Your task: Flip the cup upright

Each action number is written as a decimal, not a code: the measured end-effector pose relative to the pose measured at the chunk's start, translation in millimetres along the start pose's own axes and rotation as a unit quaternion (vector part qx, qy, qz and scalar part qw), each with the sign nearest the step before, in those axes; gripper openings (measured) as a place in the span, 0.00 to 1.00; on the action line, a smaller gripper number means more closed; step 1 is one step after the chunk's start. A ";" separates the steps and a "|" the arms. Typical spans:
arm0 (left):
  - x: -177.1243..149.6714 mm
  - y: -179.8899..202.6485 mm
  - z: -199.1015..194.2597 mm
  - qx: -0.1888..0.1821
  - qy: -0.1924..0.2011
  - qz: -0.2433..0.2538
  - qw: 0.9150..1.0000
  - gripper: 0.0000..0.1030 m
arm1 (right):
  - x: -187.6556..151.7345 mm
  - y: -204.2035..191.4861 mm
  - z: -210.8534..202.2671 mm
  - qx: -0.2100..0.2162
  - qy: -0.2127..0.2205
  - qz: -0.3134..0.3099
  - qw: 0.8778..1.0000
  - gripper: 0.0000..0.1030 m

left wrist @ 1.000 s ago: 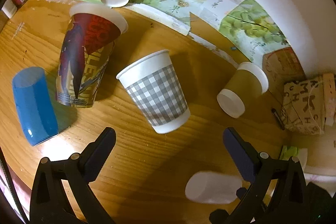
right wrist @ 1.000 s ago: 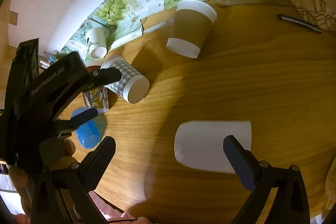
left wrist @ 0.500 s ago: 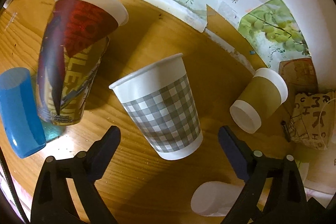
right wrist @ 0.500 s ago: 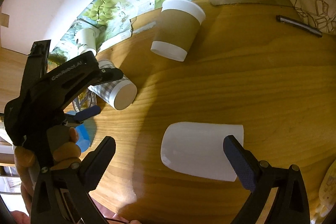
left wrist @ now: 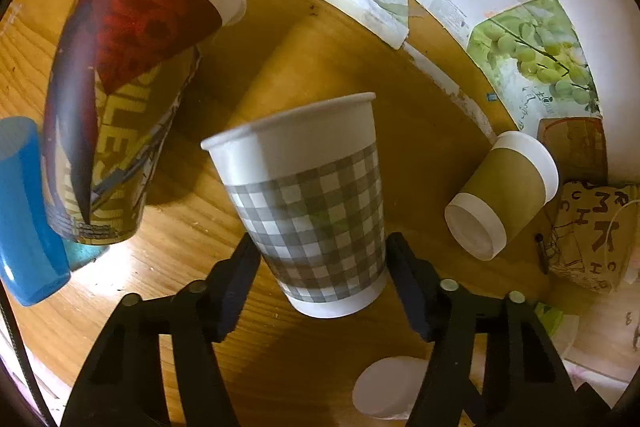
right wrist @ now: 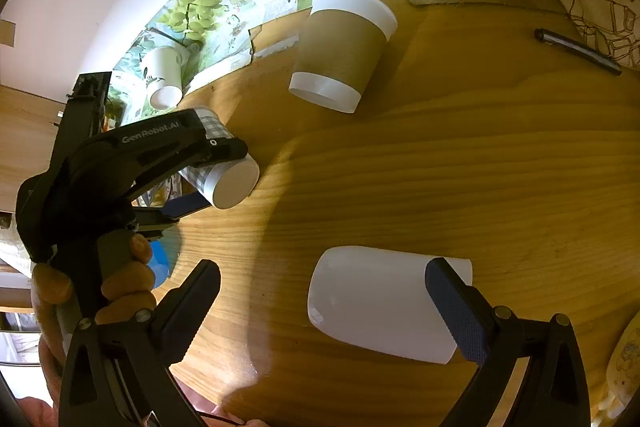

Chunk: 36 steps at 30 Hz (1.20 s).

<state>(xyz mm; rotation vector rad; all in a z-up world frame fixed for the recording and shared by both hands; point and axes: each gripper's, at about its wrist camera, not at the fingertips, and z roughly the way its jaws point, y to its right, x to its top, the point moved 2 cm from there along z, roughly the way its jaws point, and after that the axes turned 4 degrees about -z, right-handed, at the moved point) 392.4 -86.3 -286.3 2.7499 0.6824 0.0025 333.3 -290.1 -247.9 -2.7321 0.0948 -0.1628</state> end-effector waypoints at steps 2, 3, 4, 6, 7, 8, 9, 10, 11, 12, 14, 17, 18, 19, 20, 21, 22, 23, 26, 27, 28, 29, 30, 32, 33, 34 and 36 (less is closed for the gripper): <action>0.0 1.4 -0.4 0.005 0.003 0.005 1.000 0.64 | -0.2 0.1 0.2 0.000 0.000 0.000 1.000 1.00; -0.3 2.4 -0.9 0.006 0.004 0.008 1.000 0.64 | -0.4 0.2 0.1 0.000 0.000 0.000 1.000 1.00; -0.6 2.5 -1.8 0.005 0.004 0.010 1.000 0.64 | -0.5 0.1 0.2 0.000 0.000 0.000 1.000 1.00; -0.9 4.9 -2.4 0.005 0.006 0.015 1.000 0.63 | -0.7 0.2 0.1 0.000 0.000 0.000 1.000 0.99; -1.3 5.8 -3.2 0.006 0.008 0.019 1.000 0.63 | -0.7 0.1 0.1 0.000 0.000 0.000 1.000 1.00; -1.7 7.7 -3.0 0.007 0.010 0.022 1.000 0.63 | -0.7 -0.1 0.3 -0.001 0.001 0.000 1.000 0.99; -2.2 9.3 -4.6 0.009 0.013 0.028 0.999 0.63 | -0.7 0.2 0.2 -0.001 0.001 -0.001 1.000 1.00; -2.7 10.2 -6.0 0.010 0.016 0.032 0.999 0.63 | -0.8 0.1 0.1 -0.001 0.002 -0.001 1.000 1.00; -3.1 11.0 -6.9 0.010 0.018 0.035 0.999 0.63 | -1.1 -0.1 -0.3 -0.002 0.002 -0.001 1.000 0.99; -3.6 11.6 -7.9 0.009 0.020 0.039 0.999 0.63 | -1.6 -0.4 -0.8 -0.002 0.003 -0.001 1.000 1.00; -4.7 15.1 -11.2 0.008 0.026 0.052 0.998 0.62 | -3.0 -0.2 -2.8 -0.002 0.005 -0.003 1.000 1.00; -6.5 16.6 -18.2 0.005 0.032 0.068 0.997 0.62 | -5.8 -1.2 -7.3 -0.005 0.012 -0.006 1.000 0.99; -7.0 15.5 -21.6 0.002 0.033 0.073 0.997 0.62 | -6.5 -1.5 -9.1 -0.006 0.014 -0.007 1.000 0.99; -8.6 15.7 -24.2 -0.001 0.033 0.077 0.996 0.62 | -7.6 -2.1 -11.1 -0.006 0.018 -0.008 1.000 0.99; -10.5 15.5 -26.9 -0.003 0.033 0.082 0.996 0.62 | -8.9 -2.8 -12.9 -0.007 0.020 -0.009 1.000 0.99; -11.8 14.9 -29.1 -0.004 0.034 0.086 0.996 0.62 | -10.1 -2.8 -15.1 -0.007 0.022 -0.010 1.000 0.99; -13.9 14.5 -32.5 -0.005 0.036 0.092 0.995 0.62 | -11.3 -4.0 -16.7 -0.007 0.025 -0.011 1.000 0.99; -15.6 14.3 -34.6 -0.003 0.037 0.095 0.995 0.62 | -13.0 -4.8 -19.4 -0.007 0.029 -0.011 1.000 1.00; -23.9 16.7 -41.2 -0.002 0.041 0.108 0.993 0.62 | -16.4 -6.1 -25.7 -0.007 0.040 -0.007 0.999 0.99; -28.0 16.9 -46.0 -0.001 0.046 0.117 0.992 0.62 | -18.5 -6.8 -28.2 -0.006 0.044 -0.005 0.999 0.99; -32.4 17.0 -49.7 0.000 0.051 0.125 0.991 0.62 | -20.3 -6.7 -30.0 -0.004 0.047 -0.003 0.999 0.99; -34.9 17.0 -51.9 0.001 0.054 0.130 0.990 0.62 | -23.2 -7.0 -32.3 0.000 0.050 0.000 0.999 0.99; -37.7 15.9 -55.3 0.002 0.057 0.138 0.989 0.62 | -25.8 -7.1 -34.4 0.002 0.052 0.002 0.999 1.00; -43.2 14.2 -61.0 0.003 0.059 0.151 0.987 0.62 | -31.4 -7.6 -38.7 0.005 0.057 0.007 0.998 0.99; -47.2 12.4 -64.4 0.004 0.057 0.161 0.985 0.62 | -34.1 -8.7 -40.9 0.007 0.060 0.009 0.998 0.99; -50.8 10.7 -67.2 0.006 0.057 0.168 0.984 0.62 | -36.3 -9.2 -42.7 0.009 0.063 0.010 0.998 0.99; -55.9 10.0 -71.7 0.010 0.059 0.180 0.982 0.62 | -42.5 -11.6 -46.9 0.011 0.069 0.014 0.997 0.99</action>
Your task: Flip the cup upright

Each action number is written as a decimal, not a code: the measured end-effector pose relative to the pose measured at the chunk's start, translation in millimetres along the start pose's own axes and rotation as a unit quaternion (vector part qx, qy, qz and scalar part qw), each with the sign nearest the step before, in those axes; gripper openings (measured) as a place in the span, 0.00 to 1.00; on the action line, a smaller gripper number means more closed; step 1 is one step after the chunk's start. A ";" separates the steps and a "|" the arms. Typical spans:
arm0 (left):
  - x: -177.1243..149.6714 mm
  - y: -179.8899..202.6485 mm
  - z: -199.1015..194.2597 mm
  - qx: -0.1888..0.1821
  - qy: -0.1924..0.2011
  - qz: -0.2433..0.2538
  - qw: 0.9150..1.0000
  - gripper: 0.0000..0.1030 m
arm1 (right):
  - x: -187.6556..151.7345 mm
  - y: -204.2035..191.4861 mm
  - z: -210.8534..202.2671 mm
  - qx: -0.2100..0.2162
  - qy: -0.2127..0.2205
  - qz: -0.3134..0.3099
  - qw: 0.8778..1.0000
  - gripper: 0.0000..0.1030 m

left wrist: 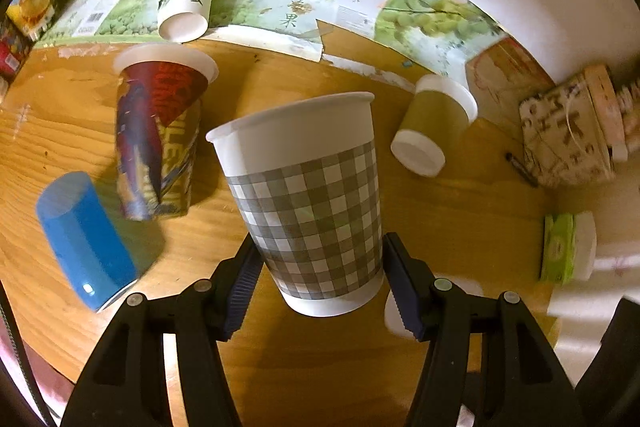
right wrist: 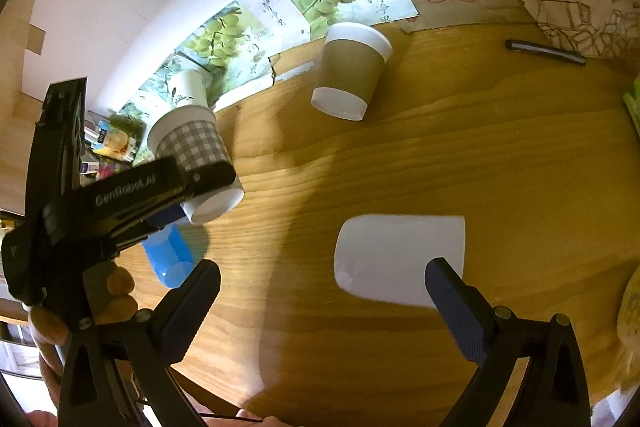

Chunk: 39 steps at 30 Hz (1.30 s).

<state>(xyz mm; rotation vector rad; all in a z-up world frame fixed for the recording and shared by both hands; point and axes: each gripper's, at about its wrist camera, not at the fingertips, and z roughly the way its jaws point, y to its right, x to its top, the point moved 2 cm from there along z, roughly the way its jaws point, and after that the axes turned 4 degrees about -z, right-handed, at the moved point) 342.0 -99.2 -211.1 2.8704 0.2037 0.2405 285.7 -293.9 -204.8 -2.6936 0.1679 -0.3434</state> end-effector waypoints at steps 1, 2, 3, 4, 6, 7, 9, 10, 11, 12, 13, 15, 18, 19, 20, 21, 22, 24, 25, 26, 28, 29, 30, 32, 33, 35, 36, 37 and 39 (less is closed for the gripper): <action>-4.0 0.0 -4.0 0.003 0.002 0.009 1.000 0.62 | -1.9 -0.5 -2.3 0.001 0.003 0.001 1.000 0.99; -8.3 -0.4 -8.1 0.005 0.004 0.017 1.000 0.62 | -5.1 -1.6 -5.7 0.004 0.006 0.003 1.000 0.99; -12.1 -1.7 -11.5 0.006 0.004 0.022 1.000 0.62 | -7.3 -3.6 -8.0 0.005 0.009 0.004 1.000 0.99; -15.8 -2.0 -14.3 0.006 0.005 0.025 1.000 0.62 | -9.7 -4.6 -10.6 0.007 0.012 0.005 1.000 0.99; -23.2 -4.2 -20.5 0.006 0.005 0.030 1.000 0.62 | -14.9 -7.3 -15.6 0.011 0.018 0.009 1.000 0.99; -27.6 -5.5 -23.8 0.008 0.006 0.034 0.999 0.62 | -17.4 -8.3 -18.2 0.013 0.021 0.010 1.000 0.99; -36.0 -7.9 -29.7 0.009 0.007 0.043 0.999 0.62 | -22.6 -10.7 -23.3 0.017 0.027 0.013 0.999 1.00; -40.4 -9.2 -32.7 0.008 0.007 0.047 0.999 0.62 | -25.0 -11.9 -25.0 0.018 0.029 0.014 0.999 1.00; -43.4 -10.0 -34.7 0.009 0.007 0.050 0.999 0.62 | -27.6 -13.4 -27.0 0.019 0.032 0.014 0.999 1.00; -48.8 -11.7 -37.9 0.010 0.007 0.056 0.998 0.62 | -31.0 -15.4 -29.1 0.020 0.035 0.015 0.999 1.00; -53.2 -12.6 -40.6 0.010 0.008 0.061 0.998 0.62 | -33.9 -16.7 -30.7 0.020 0.037 0.015 0.999 1.00; -62.4 -15.3 -46.0 0.011 0.011 0.071 0.997 0.62 | -40.7 -20.4 -33.4 0.022 0.040 0.016 0.999 1.00; -74.4 -19.6 -51.6 0.015 0.012 0.082 0.996 0.62 | -53.1 -25.7 -36.3 0.026 0.040 0.019 0.999 0.99; -80.3 -22.0 -53.9 0.015 0.011 0.086 0.996 0.62 | -56.5 -27.6 -37.1 0.027 0.040 0.019 0.999 0.99; -84.5 -23.7 -55.6 0.014 0.010 0.090 0.996 0.62 | -60.8 -30.1 -38.3 0.027 0.041 0.019 0.999 1.00; -87.6 -24.8 -56.8 0.015 0.010 0.092 0.996 0.62 | -64.7 -31.8 -39.2 0.027 0.041 0.019 0.999 0.99; -93.3 -27.4 -58.6 0.015 0.009 0.096 0.995 0.62 | -68.0 -33.7 -39.8 0.026 0.041 0.019 0.999 0.99; -102.0 -30.9 -60.7 0.017 0.005 0.102 0.995 0.62 | -76.0 -37.6 -40.9 0.027 0.041 0.019 0.999 0.99; -105.6 -32.5 -61.2 0.017 0.004 0.105 0.994 0.62 | -79.8 -39.5 -41.3 0.027 0.041 0.020 0.999 0.99; -110.5 -35.1 -61.7 0.018 0.002 0.109 0.994 0.62 | -84.0 -41.5 -41.5 0.027 0.040 0.021 0.999 0.99; -118.6 -39.1 -62.2 0.019 -0.003 0.115 0.993 0.63 | -91.5 -44.8 -41.9 0.027 0.040 0.023 0.999 1.00; -121.6 -41.2 -61.7 0.020 -0.006 0.117 0.993 0.63 | -96.1 -46.6 -42.0 0.027 0.040 0.024 0.999 0.99; -126.5 -44.2 -60.9 0.020 -0.010 0.120 0.992 0.63 | -98.8 -47.9 -41.8 0.027 0.039 0.025 0.999 0.99; -134.0 -48.6 -59.8 0.022 -0.018 0.124 0.992 0.63 | -108.1 -50.8 -40.2 0.026 0.037 0.029 0.999 1.00; -137.1 -49.8 -59.6 0.022 -0.020 0.125 0.992 0.63 | -111.5 -51.7 -39.7 0.025 0.036 0.030 0.999 0.99; -144.3 -52.8 -59.0 0.019 -0.026 0.129 0.991 0.63 | -119.1 -52.4 -38.3 0.025 0.033 0.037 0.998 0.99; -148.4 -54.3 -58.3 0.018 -0.029 0.133 0.990 0.63 | -122.1 -52.1 -37.9 0.025 0.033 0.040 0.998 1.00; -150.5 -55.0 -57.3 0.019 -0.031 0.136 0.990 0.63 | -126.2 -52.2 -37.1 0.023 0.032 0.043 0.998 1.00; -155.9 -56.9 -53.8 0.018 -0.037 0.142 0.989 0.63 | -132.0 -52.6 -34.1 0.021 0.030 0.049 0.998 0.99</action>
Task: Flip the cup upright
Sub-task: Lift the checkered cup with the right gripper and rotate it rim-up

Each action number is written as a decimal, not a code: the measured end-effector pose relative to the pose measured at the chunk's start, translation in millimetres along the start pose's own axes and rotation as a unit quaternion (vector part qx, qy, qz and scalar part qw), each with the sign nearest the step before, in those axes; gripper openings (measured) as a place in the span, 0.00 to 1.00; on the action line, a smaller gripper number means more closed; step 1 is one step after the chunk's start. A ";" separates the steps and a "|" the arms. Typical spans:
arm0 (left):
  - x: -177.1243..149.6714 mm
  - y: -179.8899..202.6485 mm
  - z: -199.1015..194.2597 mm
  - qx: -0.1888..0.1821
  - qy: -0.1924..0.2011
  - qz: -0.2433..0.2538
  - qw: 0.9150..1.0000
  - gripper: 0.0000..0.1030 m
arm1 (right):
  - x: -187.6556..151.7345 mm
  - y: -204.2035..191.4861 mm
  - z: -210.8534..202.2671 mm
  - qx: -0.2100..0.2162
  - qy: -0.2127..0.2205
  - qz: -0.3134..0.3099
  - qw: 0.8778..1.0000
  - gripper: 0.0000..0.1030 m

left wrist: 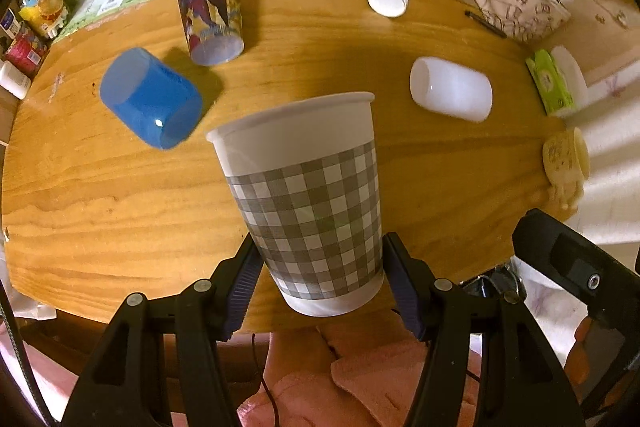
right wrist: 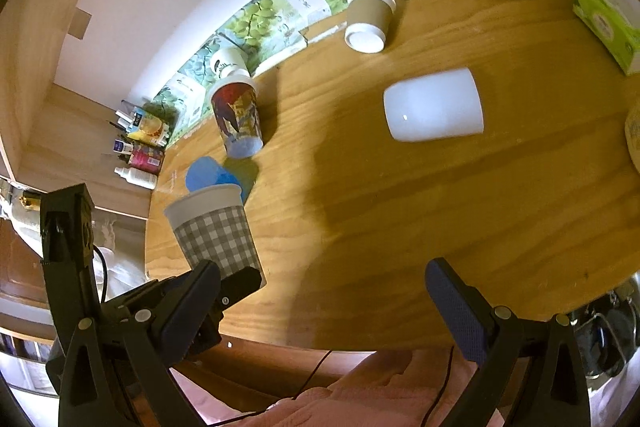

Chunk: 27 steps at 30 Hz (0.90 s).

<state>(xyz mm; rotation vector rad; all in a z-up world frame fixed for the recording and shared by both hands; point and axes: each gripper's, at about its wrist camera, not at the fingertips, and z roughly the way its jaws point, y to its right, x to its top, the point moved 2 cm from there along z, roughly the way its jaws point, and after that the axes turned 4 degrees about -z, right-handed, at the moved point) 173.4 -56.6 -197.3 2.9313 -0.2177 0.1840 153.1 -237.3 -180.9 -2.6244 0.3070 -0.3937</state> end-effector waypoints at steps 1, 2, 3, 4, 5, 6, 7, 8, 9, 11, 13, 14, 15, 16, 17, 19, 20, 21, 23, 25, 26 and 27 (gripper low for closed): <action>-2.2 -0.7 1.8 -0.001 -0.003 0.001 1.000 0.63 | -2.9 0.5 1.4 -0.001 -0.002 0.003 1.000 0.99; -5.0 -1.2 4.4 -0.003 -0.006 0.003 1.000 0.63 | -6.0 0.5 3.1 -0.001 -0.005 0.007 1.000 0.99; -7.2 -1.8 6.5 -0.003 -0.009 0.003 1.000 0.63 | -9.4 0.2 5.2 -0.002 -0.007 0.010 1.000 0.99; -9.7 -2.2 9.5 -0.002 -0.015 0.004 1.000 0.63 | -12.9 -0.5 7.7 -0.003 -0.010 0.012 1.000 0.99; -11.6 -2.9 11.8 -0.001 -0.019 0.004 1.000 0.63 | -15.6 -0.5 9.6 -0.004 -0.013 0.013 1.000 0.99; -13.7 -3.3 14.2 -0.001 -0.023 0.005 1.000 0.63 | -19.2 0.4 12.3 -0.006 -0.017 0.016 1.000 0.99; -15.4 -3.7 16.9 -0.002 -0.026 0.006 1.000 0.63 | -21.7 1.3 14.4 -0.007 -0.020 0.019 1.000 0.99; -16.5 -4.0 19.7 -0.002 -0.030 0.008 1.000 0.63 | -23.9 2.5 16.0 -0.008 -0.023 0.023 0.999 0.99; -17.9 -4.0 23.6 -0.003 -0.034 0.009 0.999 0.63 | -26.6 4.1 17.7 -0.008 -0.025 0.028 0.999 0.99; -19.6 -3.8 29.7 -0.005 -0.039 0.011 0.999 0.63 | -30.9 8.0 19.7 -0.009 -0.028 0.039 0.999 0.99; -20.2 -3.1 36.3 -0.008 -0.045 0.012 0.999 0.63 | -34.0 11.3 20.5 -0.011 -0.030 0.046 0.998 0.99; -20.7 -2.7 39.4 -0.010 -0.049 0.013 0.999 0.63 | -35.2 13.2 21.0 -0.012 -0.031 0.050 0.998 0.99; -20.6 -2.6 42.4 -0.012 -0.053 0.014 0.998 0.63 | -36.5 15.3 21.0 -0.012 -0.032 0.052 0.998 0.99; -20.3 -2.6 47.4 -0.014 -0.061 0.012 0.998 0.63 | -37.0 16.5 21.4 -0.013 -0.034 0.055 0.998 0.99; -20.1 -1.6 49.9 -0.015 -0.064 0.010 0.998 0.63 | -37.6 17.9 21.4 -0.014 -0.034 0.057 0.998 0.99; -19.0 -1.5 56.3 -0.014 -0.072 0.008 0.997 0.63 | -37.0 20.3 21.7 -0.014 -0.036 0.062 0.997 0.99; -18.0 -1.0 58.4 -0.013 -0.074 0.008 0.997 0.63 | -36.5 21.5 21.3 -0.014 -0.036 0.063 0.997 1.00; -17.0 -0.2 60.0 -0.012 -0.075 0.009 0.997 0.63 | -35.3 22.4 20.7 -0.016 -0.035 0.063 0.997 0.99; -15.8 0.2 62.4 -0.012 -0.078 0.009 0.997 0.63 | -32.8 23.1 21.2 -0.017 -0.035 0.063 0.997 0.99; -13.6 1.1 65.2 -0.013 -0.082 0.010 0.997 0.63 | -30.6 24.1 22.2 -0.018 -0.037 0.062 0.997 0.99; -12.3 0.7 65.7 -0.013 -0.083 0.011 0.996 0.63 | -29.4 24.1 22.9 -0.019 -0.037 0.061 0.997 0.99; -11.8 0.3 66.6 -0.012 -0.085 0.012 0.996 0.63 | -28.5 24.6 23.6 -0.019 -0.039 0.061 0.997 0.99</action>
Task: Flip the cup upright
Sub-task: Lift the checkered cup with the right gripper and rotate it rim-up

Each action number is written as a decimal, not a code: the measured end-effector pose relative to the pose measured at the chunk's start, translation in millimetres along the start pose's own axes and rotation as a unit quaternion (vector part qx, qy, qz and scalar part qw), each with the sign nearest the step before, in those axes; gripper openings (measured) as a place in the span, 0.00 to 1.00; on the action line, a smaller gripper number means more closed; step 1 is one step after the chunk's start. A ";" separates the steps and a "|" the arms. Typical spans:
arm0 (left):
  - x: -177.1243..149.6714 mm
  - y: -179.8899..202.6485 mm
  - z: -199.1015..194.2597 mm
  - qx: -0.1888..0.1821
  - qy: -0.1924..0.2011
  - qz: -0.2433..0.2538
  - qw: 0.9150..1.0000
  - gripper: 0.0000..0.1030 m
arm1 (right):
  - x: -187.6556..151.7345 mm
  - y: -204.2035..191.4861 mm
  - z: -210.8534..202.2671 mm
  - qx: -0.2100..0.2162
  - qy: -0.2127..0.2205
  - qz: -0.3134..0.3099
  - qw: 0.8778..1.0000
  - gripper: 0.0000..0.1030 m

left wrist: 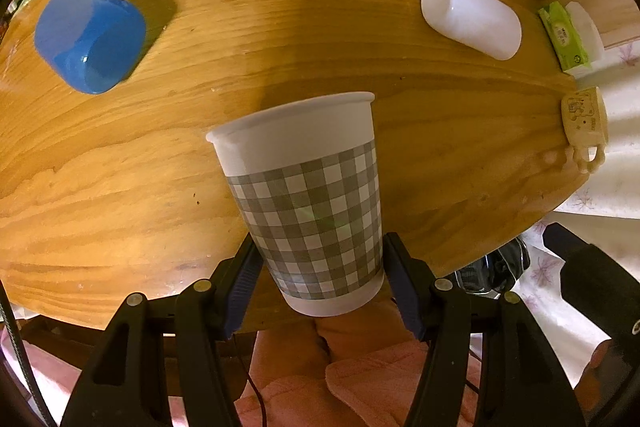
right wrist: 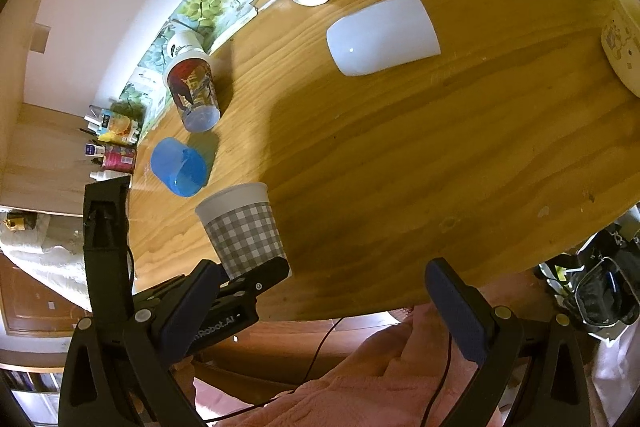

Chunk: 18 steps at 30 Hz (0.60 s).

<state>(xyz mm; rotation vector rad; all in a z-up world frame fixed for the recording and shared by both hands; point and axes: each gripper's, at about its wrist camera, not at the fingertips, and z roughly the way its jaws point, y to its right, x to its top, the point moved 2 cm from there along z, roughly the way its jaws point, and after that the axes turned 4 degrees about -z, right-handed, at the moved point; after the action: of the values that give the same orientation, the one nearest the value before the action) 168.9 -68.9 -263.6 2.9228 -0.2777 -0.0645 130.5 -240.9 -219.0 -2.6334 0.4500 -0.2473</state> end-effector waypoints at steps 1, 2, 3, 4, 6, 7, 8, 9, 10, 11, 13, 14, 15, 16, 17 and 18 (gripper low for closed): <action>1.0 -0.4 1.0 0.001 -0.002 0.000 1.000 0.63 | 0.4 0.3 0.3 0.000 -0.001 0.000 1.000 0.99; 1.4 -0.5 2.2 0.001 -0.004 -0.001 1.000 0.63 | 1.4 0.3 1.2 0.000 -0.003 0.000 1.000 0.99; 1.2 -1.6 3.3 0.001 -0.007 -0.002 1.000 0.63 | 2.3 0.6 1.7 0.000 -0.004 0.000 1.000 0.99; 1.5 -1.9 4.5 0.000 -0.011 -0.002 1.000 0.63 | 3.4 0.7 2.5 0.001 -0.006 0.000 1.000 0.99; 2.8 -1.2 6.4 0.002 -0.015 0.001 1.000 0.63 | 5.3 1.4 3.7 0.001 -0.009 0.000 1.000 0.99; 2.9 -1.6 7.5 0.005 -0.016 0.002 1.000 0.63 | 6.2 1.4 4.5 0.001 -0.010 0.000 1.000 0.99; 3.6 -1.7 9.1 0.006 -0.019 0.001 1.000 0.63 | 7.0 1.2 5.5 0.001 -0.012 -0.001 1.000 1.00; 4.0 -1.7 11.0 0.006 -0.022 0.000 1.000 0.63 | 7.1 0.8 5.9 0.001 -0.013 0.000 1.000 0.99; 4.6 -1.8 12.1 0.004 -0.024 -0.002 1.000 0.64 | 7.6 0.1 6.6 0.001 -0.014 -0.001 1.000 0.99; 5.7 -0.8 12.2 0.002 -0.025 -0.004 1.000 0.64 | 8.3 -0.3 7.3 0.001 -0.015 -0.002 1.000 0.99; 7.0 -0.8 13.2 0.000 -0.027 -0.006 1.000 0.64 | 8.7 -1.3 8.3 0.001 -0.017 -0.003 1.000 0.99; 8.2 -1.0 13.3 0.000 -0.027 -0.006 1.000 0.64 | 9.1 -1.3 8.8 0.001 -0.018 -0.003 1.000 0.99; 8.7 -1.4 14.0 -0.002 -0.028 -0.006 1.000 0.64 | 9.2 -1.4 9.2 0.001 -0.019 -0.003 1.000 0.99; 9.5 -1.9 14.8 -0.004 -0.030 -0.007 1.000 0.64 | 9.5 -1.4 9.7 0.001 -0.020 -0.002 1.000 0.99; 10.5 -2.8 15.9 -0.004 -0.032 -0.007 0.999 0.64 | 9.9 -1.3 10.3 0.001 -0.021 -0.002 1.000 1.00; 10.8 -3.3 17.0 -0.004 -0.035 -0.007 0.999 0.64 | 10.0 -1.4 10.5 0.001 -0.021 -0.001 1.000 0.99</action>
<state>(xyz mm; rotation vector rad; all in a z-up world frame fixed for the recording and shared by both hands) 179.1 -71.1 -281.2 2.9181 -0.2683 -0.1705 142.8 -238.9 -226.6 -2.6313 0.4315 -0.1921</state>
